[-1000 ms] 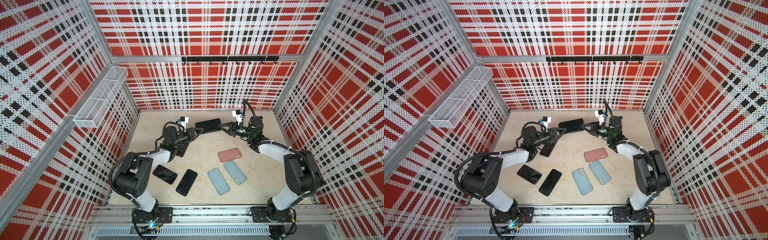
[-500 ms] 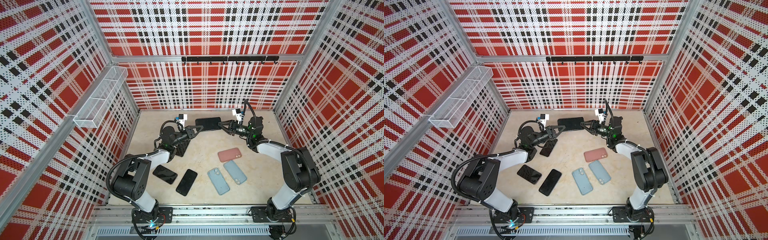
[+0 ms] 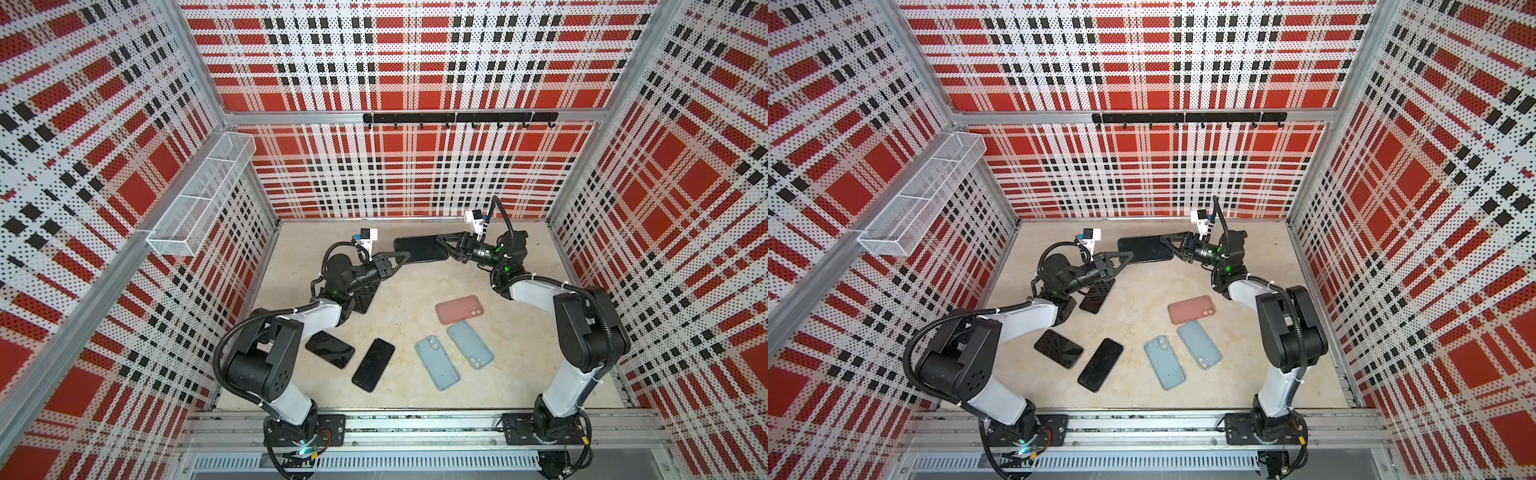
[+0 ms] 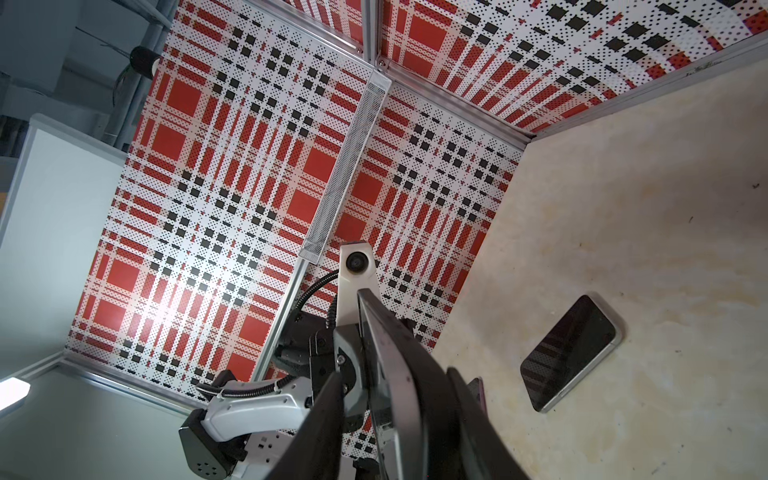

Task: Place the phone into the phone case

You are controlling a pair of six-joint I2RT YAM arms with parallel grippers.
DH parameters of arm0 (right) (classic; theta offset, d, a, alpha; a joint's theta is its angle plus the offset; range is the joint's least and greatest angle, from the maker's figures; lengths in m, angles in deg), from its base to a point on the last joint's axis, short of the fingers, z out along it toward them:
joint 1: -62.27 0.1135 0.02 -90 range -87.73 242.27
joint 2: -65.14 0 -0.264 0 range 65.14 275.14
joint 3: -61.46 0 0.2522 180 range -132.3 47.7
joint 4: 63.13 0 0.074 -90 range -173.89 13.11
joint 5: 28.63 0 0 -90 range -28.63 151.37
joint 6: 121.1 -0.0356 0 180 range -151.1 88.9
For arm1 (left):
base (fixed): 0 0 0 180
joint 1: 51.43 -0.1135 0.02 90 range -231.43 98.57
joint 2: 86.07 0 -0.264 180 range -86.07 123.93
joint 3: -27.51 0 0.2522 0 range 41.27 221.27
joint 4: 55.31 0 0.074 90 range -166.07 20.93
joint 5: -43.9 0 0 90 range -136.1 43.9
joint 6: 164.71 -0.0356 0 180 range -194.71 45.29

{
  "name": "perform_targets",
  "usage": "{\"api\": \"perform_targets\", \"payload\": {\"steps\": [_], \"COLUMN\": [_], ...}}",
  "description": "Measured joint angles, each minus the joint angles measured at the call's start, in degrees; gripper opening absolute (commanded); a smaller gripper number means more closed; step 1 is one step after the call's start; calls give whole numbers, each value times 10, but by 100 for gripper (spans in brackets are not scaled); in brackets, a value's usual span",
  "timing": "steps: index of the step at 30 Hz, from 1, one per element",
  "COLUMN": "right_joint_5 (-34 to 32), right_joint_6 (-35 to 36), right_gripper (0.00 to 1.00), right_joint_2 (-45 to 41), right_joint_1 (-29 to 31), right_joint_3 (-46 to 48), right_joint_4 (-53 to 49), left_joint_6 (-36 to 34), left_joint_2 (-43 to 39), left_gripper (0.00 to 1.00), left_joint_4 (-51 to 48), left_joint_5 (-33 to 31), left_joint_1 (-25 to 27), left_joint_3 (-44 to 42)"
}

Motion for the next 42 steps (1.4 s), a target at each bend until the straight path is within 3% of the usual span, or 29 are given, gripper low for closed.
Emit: {"api": "perform_targets", "payload": {"steps": [9,14,20,25,39,42], "right_joint_5": [-6,-7,-14,-23,-27,-27], "right_joint_6": [-8,-8,8,12,20,35], "right_gripper": [12,10,35,39,7,5], "right_joint_2": [12,15,16,18,19,19], "right_joint_1": [-1,-1,-1,-1,-1,-1], "right_joint_3": [-10,-10,-10,-10,-17,-17], "right_joint_4": [9,13,10,18,14,7], "left_joint_6": [11,14,12,11,14,15], "left_joint_2": [4,5,5,6,6,6], "left_gripper": [7,7,7,7,7,7], "left_joint_4": [6,5,7,-5,-2,-5], "left_joint_5": [-5,-6,-5,-1,0,0], "left_joint_1": [3,3,5,12,13,13], "left_joint_3": [0,0,0,0,0,0]}}
